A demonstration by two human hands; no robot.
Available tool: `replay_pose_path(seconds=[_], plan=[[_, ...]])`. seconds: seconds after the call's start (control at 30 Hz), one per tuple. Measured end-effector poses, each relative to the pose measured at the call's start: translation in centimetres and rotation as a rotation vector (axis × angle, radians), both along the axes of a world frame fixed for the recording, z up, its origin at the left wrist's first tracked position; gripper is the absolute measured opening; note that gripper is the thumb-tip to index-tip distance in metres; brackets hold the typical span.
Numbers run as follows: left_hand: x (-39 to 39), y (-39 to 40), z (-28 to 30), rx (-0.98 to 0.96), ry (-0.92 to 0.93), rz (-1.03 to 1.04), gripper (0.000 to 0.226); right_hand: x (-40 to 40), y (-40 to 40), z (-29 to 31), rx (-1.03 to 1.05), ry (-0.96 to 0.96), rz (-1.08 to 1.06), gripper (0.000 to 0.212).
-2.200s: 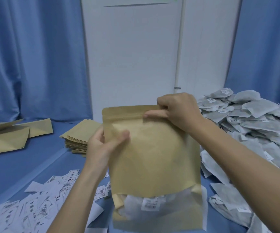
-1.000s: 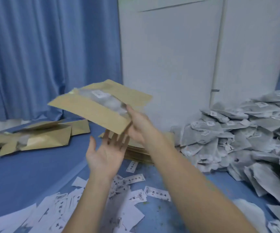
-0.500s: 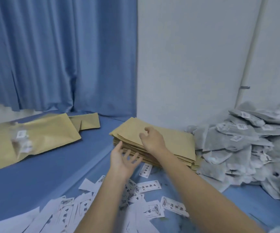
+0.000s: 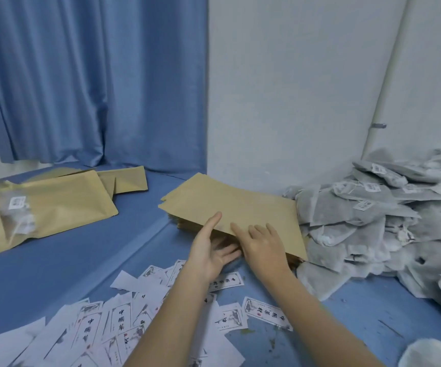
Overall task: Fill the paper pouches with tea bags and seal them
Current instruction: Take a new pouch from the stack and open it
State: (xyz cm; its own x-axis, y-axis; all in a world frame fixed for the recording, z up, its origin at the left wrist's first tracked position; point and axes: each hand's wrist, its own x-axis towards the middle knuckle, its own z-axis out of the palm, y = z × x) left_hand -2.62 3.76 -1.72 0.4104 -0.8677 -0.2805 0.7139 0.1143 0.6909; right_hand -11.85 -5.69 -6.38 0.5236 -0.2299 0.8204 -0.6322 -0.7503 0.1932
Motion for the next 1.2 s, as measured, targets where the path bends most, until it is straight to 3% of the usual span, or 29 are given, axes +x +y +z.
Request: replay_pose_path(seconds=[0.07, 0.2, 0.27, 0.37, 0.47, 0.53, 0.6, 0.73, 0.9, 1.03, 1.1, 1.2], plan=[[-0.7, 0.3, 0.7, -0.067, -0.056, 0.015, 0.041, -0.4, 1.8, -0.2, -0.027, -0.106, 0.065, 0.033], [-2.4, 1.2, 2.4, -0.098, -0.261, 0.224, 0.028, -1.1, 5.4, 1.6, 0.041, -0.206, 0.162, 0.031], [-3.0, 2.1, 3.3, -0.099, -0.451, 0.328, 0.025, -1.8, 7.1, 3.0, 0.229, -0.159, 0.269, 0.037], [-3.5, 3.8, 4.1, 0.016, -0.957, 0.541, 0.022, -3.8, 9.2, 5.0, 0.71, -0.151, 0.446, 0.047], [-4.5, 5.6, 4.7, 0.038, -1.359, 0.694, 0.034, -5.8, 10.9, 7.8, 1.181, -0.596, 0.652, 0.032], [-5.6, 6.7, 4.7, -0.013, -1.611, 0.71, 0.078, -7.6, 11.1, 9.8, 1.453, -0.9, 0.835, 0.026], [-6.5, 7.8, 4.2, 0.019, -1.871, 0.684, 0.101, -9.7, 10.7, 10.8, 1.562, -1.048, 0.984, 0.033], [-7.5, 8.9, 1.8, 0.218, -2.185, 0.542, 0.1, -13.0, 10.4, 11.2, 1.58, -1.153, 0.907, 0.036], [-8.0, 9.5, -1.6, 0.323, -2.3, 0.477, 0.105, -14.8, 9.7, 9.2, 1.627, -1.17, 0.715, 0.031], [-8.1, 9.7, -3.4, 0.565, -2.32, 0.041, 0.102, -14.9, 9.1, 7.9, 1.617, -1.126, 0.498, 0.009], [-8.1, 9.8, -3.3, 0.571, -2.139, -0.24, 0.099, -15.0, 8.7, 7.4, 1.646, -1.177, 0.472, 0.011], [-8.7, 10.2, -1.5, 0.367, -1.747, -0.472, 0.116, -15.1, 8.7, 6.7, 1.693, -1.214, 0.468, 0.01]])
